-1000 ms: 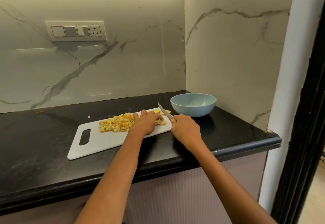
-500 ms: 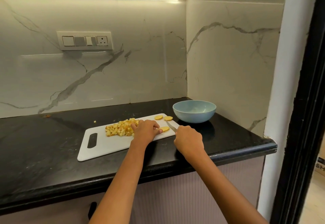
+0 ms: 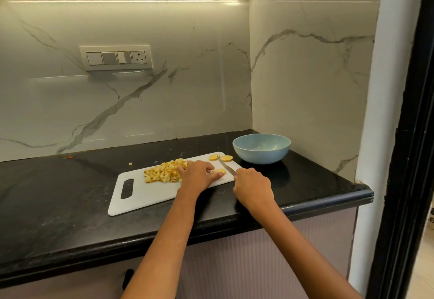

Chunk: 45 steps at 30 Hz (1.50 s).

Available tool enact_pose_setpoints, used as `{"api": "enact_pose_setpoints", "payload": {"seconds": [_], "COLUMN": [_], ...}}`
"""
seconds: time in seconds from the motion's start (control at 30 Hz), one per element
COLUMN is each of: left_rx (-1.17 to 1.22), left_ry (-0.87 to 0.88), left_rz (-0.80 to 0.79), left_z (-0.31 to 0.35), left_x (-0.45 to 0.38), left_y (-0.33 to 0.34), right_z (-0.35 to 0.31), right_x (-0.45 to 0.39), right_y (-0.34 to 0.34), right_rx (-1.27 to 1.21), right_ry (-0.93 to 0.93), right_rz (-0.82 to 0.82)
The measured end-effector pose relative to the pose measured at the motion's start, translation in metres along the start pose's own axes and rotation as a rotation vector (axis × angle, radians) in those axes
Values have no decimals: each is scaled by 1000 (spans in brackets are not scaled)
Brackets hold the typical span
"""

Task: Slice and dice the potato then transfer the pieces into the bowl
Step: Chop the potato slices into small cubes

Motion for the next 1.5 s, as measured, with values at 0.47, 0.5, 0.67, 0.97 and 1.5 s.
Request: {"api": "enact_pose_setpoints", "payload": {"seconds": [0.47,0.5,0.67,0.97,1.5], "left_rx": [70,57,34,-15,-9], "left_ry": [-39,-41,-16,-5,-29], "left_rz": [-21,-25,19,10,47], "left_z": [0,0,0,-3,-2], "left_x": [-6,-5,-4,1,2], "left_y": [-2,-3,-4,0,-8], "right_z": [-18,-22,-27,-6,-14], "right_x": [-5,-6,7,-1,-1], "right_y": [-2,-1,4,-3,-1], "right_rx": [113,130,222,58,56], "right_ry": [-66,-77,-145,-16,-82], "right_rz": [-34,-34,-9,-33,-71]}}
Point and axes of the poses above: each hand's wrist, its own x-axis away from the middle knuckle, its own y-axis out of the palm, z = x × y, the point moved 6 cm from there along -x, towards the middle knuckle
